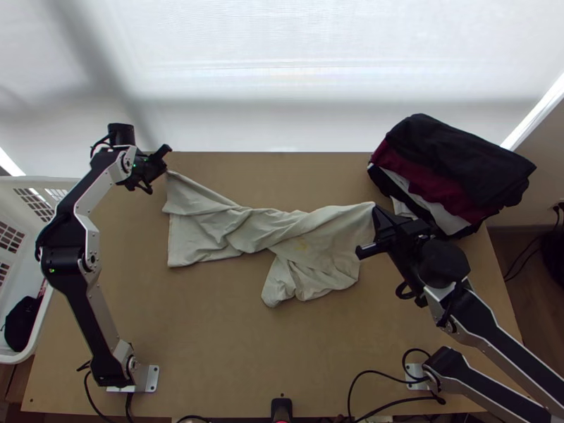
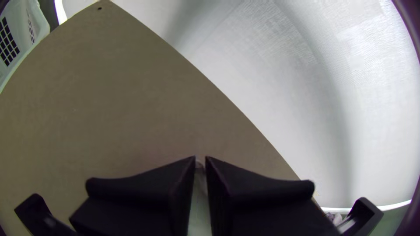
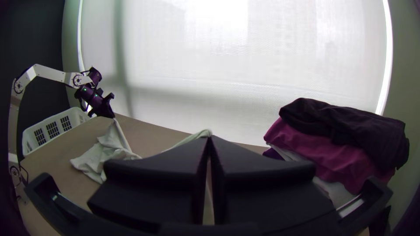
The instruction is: Fold the t-shirt
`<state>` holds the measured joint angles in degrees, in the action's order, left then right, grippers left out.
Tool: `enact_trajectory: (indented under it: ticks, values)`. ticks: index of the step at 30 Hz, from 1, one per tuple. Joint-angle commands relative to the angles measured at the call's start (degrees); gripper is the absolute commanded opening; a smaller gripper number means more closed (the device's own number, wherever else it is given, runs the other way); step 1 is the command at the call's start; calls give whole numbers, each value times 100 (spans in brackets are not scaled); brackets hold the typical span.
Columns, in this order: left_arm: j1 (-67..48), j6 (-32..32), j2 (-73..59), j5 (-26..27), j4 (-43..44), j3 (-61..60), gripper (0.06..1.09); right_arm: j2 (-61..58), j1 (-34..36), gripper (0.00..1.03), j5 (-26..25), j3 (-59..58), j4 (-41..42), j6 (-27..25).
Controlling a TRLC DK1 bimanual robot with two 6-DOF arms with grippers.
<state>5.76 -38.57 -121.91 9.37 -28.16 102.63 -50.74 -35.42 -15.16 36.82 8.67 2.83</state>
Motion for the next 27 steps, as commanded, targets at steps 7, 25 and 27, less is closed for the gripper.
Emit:
enact_trajectory:
  ticks: [7,25,27]
  values:
    - [180,192,598,461,-207,539,104,-120,88,3,4,185,127,121]
    - [-514,3189,3507,716,-3380,-2476,75,-525,97,3,4,370,127,156]
    - [-541,3145,3560,769,-3644,-2669,69,-560,97,3,4,396,127,165]
